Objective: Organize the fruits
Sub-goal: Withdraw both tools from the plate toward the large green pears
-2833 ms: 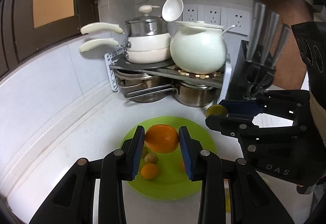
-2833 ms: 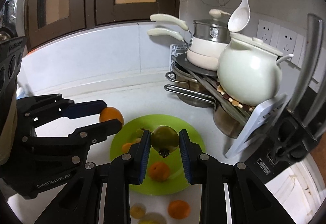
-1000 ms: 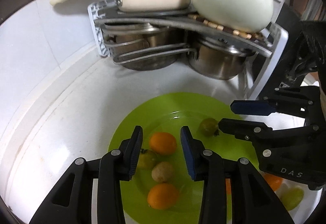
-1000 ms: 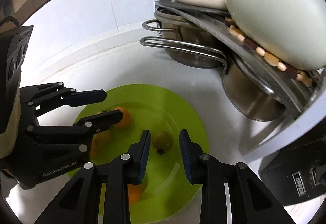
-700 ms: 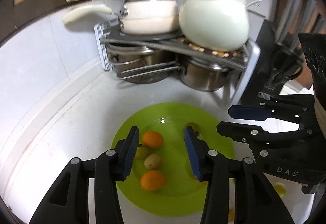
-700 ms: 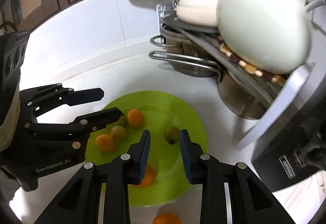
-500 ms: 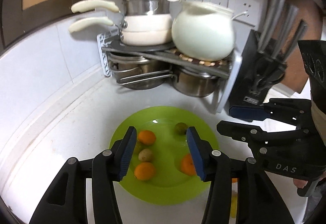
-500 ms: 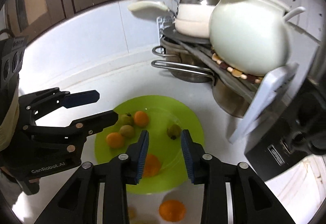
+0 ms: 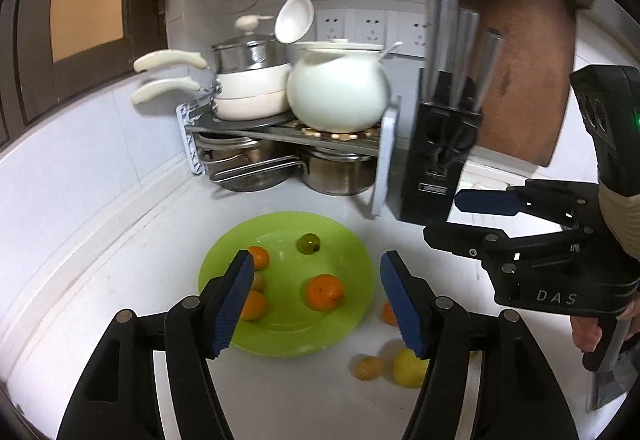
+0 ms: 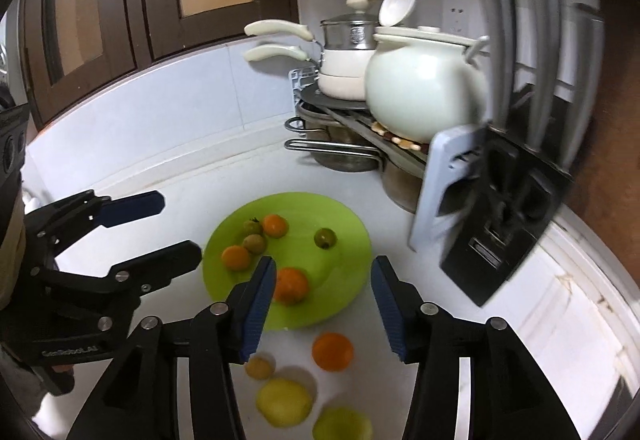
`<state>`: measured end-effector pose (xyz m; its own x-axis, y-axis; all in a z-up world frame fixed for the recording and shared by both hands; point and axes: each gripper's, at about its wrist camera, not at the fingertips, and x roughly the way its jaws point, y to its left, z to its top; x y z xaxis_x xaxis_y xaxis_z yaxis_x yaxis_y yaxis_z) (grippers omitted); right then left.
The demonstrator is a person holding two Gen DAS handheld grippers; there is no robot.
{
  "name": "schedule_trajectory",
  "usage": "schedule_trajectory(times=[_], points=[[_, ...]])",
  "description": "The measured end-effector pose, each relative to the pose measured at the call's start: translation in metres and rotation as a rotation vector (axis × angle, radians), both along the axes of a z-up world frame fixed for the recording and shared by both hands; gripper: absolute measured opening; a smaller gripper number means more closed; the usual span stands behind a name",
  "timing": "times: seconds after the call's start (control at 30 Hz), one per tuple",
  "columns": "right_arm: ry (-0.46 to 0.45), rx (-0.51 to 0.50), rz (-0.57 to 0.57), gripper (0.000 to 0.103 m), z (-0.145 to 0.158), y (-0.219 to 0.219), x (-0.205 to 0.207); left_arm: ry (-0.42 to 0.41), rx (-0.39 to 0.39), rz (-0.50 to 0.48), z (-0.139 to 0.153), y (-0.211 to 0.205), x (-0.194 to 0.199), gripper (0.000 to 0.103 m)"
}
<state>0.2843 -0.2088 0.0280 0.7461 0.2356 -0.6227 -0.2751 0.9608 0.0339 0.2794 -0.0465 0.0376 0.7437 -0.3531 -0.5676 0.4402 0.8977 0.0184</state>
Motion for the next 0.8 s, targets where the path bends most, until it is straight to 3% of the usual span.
schedule_trajectory(times=[0.4,0.8], points=[[-0.002,-0.028,-0.055,0.058,-0.005,-0.017,-0.044,-0.010,0.028,-0.098,-0.015,-0.019,-0.037,0.075],[0.067,-0.069,-0.077,0.060,-0.034,-0.024,-0.066,-0.027,0.134,-0.257,-0.042,-0.041,-0.054,0.080]])
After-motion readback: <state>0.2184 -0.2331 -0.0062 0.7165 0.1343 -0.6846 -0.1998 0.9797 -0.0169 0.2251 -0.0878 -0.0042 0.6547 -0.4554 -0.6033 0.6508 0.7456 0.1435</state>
